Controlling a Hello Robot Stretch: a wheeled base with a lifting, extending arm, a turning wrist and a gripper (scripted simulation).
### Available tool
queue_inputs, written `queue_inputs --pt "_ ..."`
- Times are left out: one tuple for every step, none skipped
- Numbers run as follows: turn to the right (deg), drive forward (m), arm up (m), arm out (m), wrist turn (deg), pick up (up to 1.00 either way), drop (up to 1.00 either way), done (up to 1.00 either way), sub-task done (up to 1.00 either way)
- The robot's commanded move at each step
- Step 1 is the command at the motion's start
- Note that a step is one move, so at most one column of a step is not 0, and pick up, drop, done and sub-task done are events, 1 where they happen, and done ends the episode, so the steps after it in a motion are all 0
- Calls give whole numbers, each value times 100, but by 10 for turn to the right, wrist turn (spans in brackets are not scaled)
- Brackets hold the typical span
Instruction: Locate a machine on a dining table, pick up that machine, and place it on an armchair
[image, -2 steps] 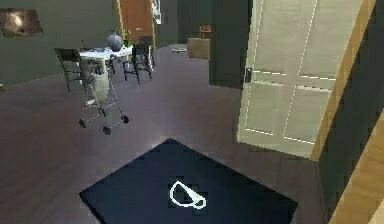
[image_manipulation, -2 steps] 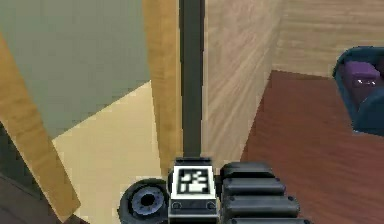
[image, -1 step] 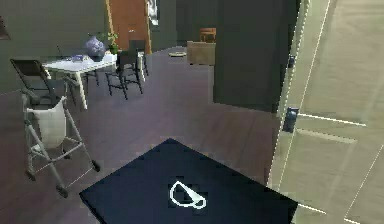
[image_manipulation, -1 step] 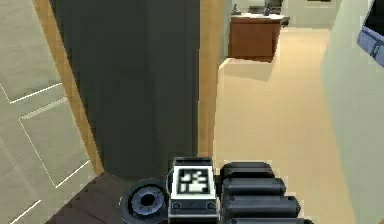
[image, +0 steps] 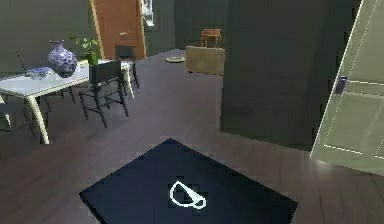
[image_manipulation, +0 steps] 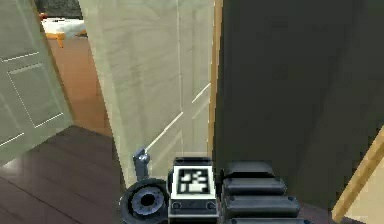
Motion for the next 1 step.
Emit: queue_inputs --pt "270 0 0 0 0 0 0 0 0"
